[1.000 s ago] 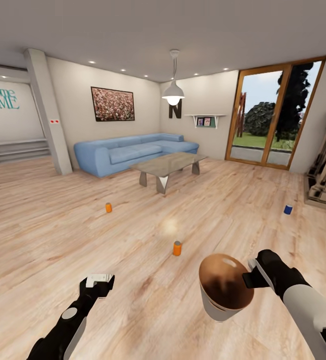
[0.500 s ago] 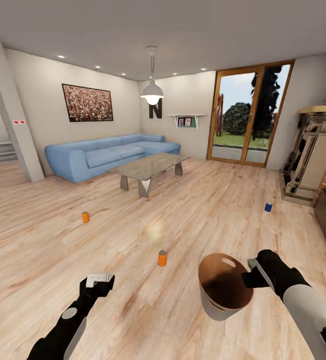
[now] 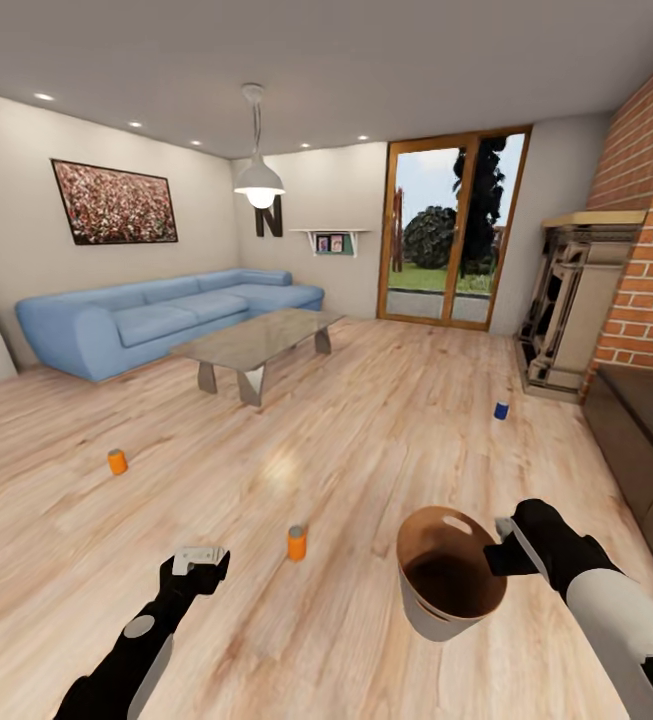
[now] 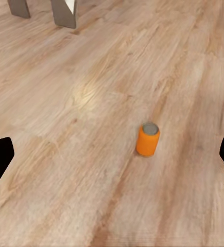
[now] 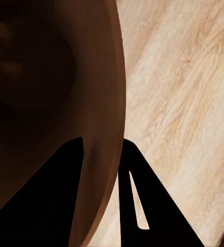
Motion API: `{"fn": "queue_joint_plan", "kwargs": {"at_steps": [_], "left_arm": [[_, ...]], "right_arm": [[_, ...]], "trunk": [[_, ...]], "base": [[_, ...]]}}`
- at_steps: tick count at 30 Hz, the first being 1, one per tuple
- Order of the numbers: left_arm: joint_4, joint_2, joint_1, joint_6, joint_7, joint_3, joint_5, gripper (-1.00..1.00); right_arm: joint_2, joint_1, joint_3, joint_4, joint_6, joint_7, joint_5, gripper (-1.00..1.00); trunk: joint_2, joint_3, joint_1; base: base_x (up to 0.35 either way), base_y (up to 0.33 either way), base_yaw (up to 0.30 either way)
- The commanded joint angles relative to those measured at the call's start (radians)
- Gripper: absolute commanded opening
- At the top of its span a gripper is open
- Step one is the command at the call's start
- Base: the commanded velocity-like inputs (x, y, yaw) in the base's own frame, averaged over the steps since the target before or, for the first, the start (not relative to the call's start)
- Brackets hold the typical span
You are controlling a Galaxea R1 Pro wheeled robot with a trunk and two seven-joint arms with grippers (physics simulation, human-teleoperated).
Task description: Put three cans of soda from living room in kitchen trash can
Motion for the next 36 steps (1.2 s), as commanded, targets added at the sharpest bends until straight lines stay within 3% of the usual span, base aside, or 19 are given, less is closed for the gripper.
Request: {"fn": "queue_joint_plan", "kwargs": {"at_steps": [1,19,28,36], "left_arm": [[0.001,0.0,0.0,0.002,-0.001,0.001,0.0,1.0],[0.084,0.008,-0.003,0.008,-0.003,0.0,-0.001,1.0],[0.086,0.008,-0.005,0.063,-0.003,-0.001,-0.002,1.0],[0.106,0.008,-0.01,0.123,-0.001,-0.007,-0.003,1.0]], "right_arm": [[0.001,-0.001,-0.002,-0.001,0.001,0.002,-0.015,-1.0],[0.003,-0.001,-0.002,-0.001,0.002,0.003,-0.016,-1.0],[0.005,-0.001,-0.001,0.001,0.004,0.004,-0.016,-1.0],[0.024,0.002,-0.003,0.001,0.003,-0.003,-0.015,-1.0]], "trunk": [[0.0,0.0,0.0],[0.0,0.0,0.0],[0.0,0.0,0.0],[0.0,0.0,0.0]], "base": [[0.328,0.116,-0.248],[0.328,0.126,-0.245],[0.328,0.13,-0.164],[0.328,0.13,-0.022]]}}
